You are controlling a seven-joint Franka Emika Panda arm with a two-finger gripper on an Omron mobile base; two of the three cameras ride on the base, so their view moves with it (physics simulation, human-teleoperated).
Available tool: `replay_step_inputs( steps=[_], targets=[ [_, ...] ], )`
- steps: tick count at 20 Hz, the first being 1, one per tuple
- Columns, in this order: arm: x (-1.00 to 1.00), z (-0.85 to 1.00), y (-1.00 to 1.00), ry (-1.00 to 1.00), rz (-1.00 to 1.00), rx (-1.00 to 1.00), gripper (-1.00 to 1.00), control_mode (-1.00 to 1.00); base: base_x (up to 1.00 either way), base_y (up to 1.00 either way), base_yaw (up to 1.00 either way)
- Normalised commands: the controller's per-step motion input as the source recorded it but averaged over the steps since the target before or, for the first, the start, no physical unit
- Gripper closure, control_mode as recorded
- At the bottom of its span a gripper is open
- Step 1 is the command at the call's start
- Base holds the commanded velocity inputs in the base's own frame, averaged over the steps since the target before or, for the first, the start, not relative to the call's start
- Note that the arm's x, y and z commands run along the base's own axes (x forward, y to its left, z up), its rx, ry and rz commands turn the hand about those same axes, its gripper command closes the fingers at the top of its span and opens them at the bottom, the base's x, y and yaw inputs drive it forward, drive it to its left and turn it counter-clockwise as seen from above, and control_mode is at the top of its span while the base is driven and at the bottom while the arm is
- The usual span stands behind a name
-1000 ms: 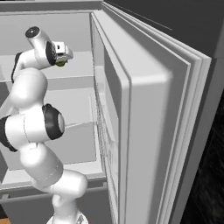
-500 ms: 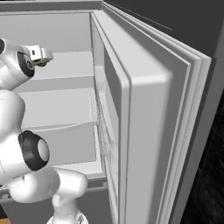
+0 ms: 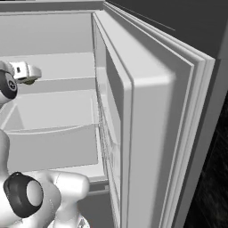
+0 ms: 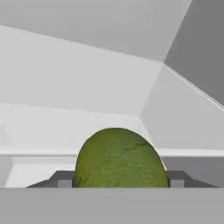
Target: Place one lime and one fish in each tupperware on the nearby counter, to pack two identical lunches.
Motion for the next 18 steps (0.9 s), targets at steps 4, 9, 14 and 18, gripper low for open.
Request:
replay_step_inputs(
  steps=[4,9,14,18],
  targets=[
    [-1.00,-0.94,0.00,0.54,0.00,-0.03,1.00,-1.00,0.00,0.00,0.00],
    [-0.80,-0.80,0.00,0.39,0.00,-0.07,1.00,1.00,-0.20,0.00,0.00],
    [0.00,0.00,0.00,0.00,0.00,0.00,1.00,1.00,-1.00,0.22,0.04],
    [0.00,0.00,0.00,0.00,0.00,0.00,1.00,1.00,-1.00,0.94,0.08]
  ],
)
